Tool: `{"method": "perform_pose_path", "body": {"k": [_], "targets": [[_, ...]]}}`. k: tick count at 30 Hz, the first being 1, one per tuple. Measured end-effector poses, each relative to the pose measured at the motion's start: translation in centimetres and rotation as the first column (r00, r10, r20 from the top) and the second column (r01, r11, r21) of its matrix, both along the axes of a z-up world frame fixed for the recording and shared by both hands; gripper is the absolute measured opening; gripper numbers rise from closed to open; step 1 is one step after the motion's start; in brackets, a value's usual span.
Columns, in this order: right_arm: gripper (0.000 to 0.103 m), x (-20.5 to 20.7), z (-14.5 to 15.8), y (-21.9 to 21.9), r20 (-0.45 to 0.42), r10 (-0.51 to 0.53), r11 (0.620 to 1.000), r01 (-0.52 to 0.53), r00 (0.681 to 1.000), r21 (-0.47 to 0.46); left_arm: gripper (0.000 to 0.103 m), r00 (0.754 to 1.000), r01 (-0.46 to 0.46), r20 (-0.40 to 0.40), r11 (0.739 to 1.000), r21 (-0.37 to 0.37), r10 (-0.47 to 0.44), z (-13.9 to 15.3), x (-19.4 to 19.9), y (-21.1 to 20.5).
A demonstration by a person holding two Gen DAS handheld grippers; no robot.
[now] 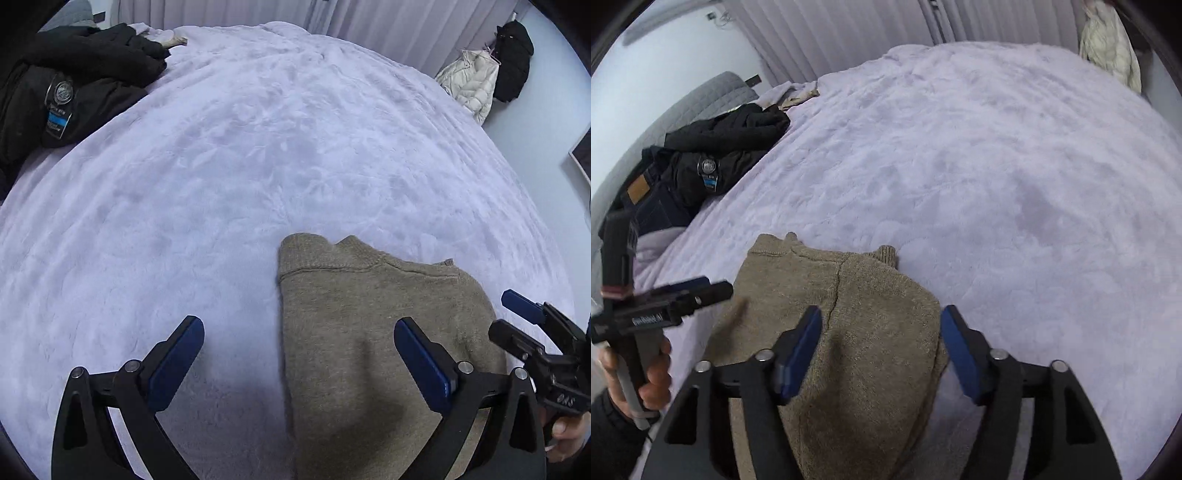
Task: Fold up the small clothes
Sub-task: 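Press and straighten the folded sweater bundle with the right tool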
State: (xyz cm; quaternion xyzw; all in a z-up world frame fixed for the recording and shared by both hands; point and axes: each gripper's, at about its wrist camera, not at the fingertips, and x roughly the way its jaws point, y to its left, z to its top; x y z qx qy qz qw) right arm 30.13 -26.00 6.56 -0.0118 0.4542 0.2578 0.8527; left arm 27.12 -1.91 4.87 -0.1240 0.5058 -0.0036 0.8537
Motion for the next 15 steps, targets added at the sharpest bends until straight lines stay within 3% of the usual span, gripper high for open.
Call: {"method": "perform_pose_path", "body": {"k": [2, 4, 5, 7, 10, 15], "targets": [[0.078, -0.4, 0.6, 1.6, 0.015, 0.051, 0.998, -0.050, 0.999, -0.036, 0.103, 1.000, 0.010, -0.005, 0.993, 0.115, -0.009, -0.7, 1.0, -1.5], [0.078, -0.8, 0.2, 3.3, 0.007, 0.091, 0.993, -0.090, 0.996, -0.072, 0.103, 0.997, 0.018, -0.078, 0.980, 0.199, -0.002, -2.8, 1.9, -2.3], [0.078, -1.1, -0.5, 4.1, -0.012, 0.108, 0.988, -0.109, 0.994, -0.111, 0.103, 0.994, 0.024, -0.114, 0.981, 0.194, -0.002, -3.5, 2.1, -2.3], [0.078, -2.8, -1.9, 5.1, -0.005, 0.130, 0.968, -0.128, 0.991, -0.216, 0.103, 0.995, 0.011, -0.099, 0.988, 0.157, 0.005, -4.0, 1.6, -1.8], [0.080, -6.5, -2.6, 5.5, 0.100, 0.169, 0.927, -0.124, 0.981, -0.354, 0.103, 0.996, 0.018, -0.090, 0.987, 0.162, -0.003, -3.7, 1.2, -1.6], [0.080, -11.0, -2.1, 2.5, 0.108, 0.154, 0.946, -0.115, 0.982, -0.303, 0.103, 0.999, 0.039, -0.038, 0.975, 0.217, -0.031, -2.6, -0.2, -1.8]]}}
